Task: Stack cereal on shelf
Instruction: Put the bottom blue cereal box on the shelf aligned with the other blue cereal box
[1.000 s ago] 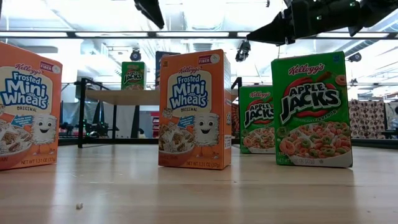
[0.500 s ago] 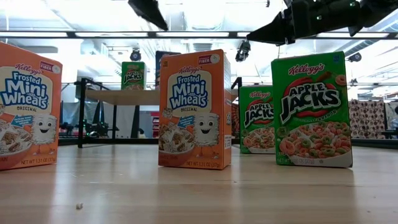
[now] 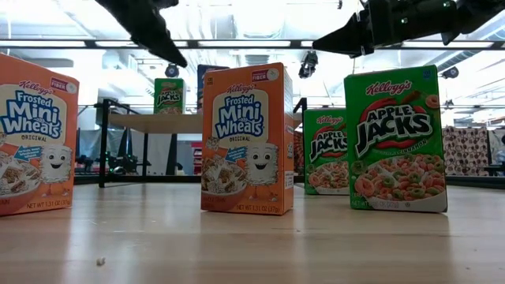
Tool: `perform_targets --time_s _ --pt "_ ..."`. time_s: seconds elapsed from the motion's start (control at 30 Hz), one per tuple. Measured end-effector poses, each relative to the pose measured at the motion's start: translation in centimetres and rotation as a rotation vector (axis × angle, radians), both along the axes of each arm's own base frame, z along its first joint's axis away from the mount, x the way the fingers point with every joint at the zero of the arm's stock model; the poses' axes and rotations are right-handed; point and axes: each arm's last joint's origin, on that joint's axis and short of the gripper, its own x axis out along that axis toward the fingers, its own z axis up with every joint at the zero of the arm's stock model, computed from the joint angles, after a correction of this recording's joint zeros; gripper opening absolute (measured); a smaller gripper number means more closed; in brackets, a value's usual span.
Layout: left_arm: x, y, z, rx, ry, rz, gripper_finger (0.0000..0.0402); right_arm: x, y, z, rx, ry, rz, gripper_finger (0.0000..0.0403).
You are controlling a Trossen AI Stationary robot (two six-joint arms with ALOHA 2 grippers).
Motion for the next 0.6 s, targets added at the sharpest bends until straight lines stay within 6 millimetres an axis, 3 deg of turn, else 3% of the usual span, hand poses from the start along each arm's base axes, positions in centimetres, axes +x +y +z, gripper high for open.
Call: perform_targets --time_s 0.17,0.53,0.6 --pt "0.3 0.5 -1.1 0.120 0.034 0.088 0.0191 0.0 0.0 0.0 0.001 -0.001 0.000 0.0013" --pt "3.1 1.0 -2.8 0.127 0.018 0.099 0.0020 0.0 0.0 0.0 0.000 0.004 0.000 0.0013" --pt "3.4 1.1 -3.4 0.121 0.009 0.105 0.0006 0.0 0.0 -0.1 0.001 0.008 0.000 0.0013"
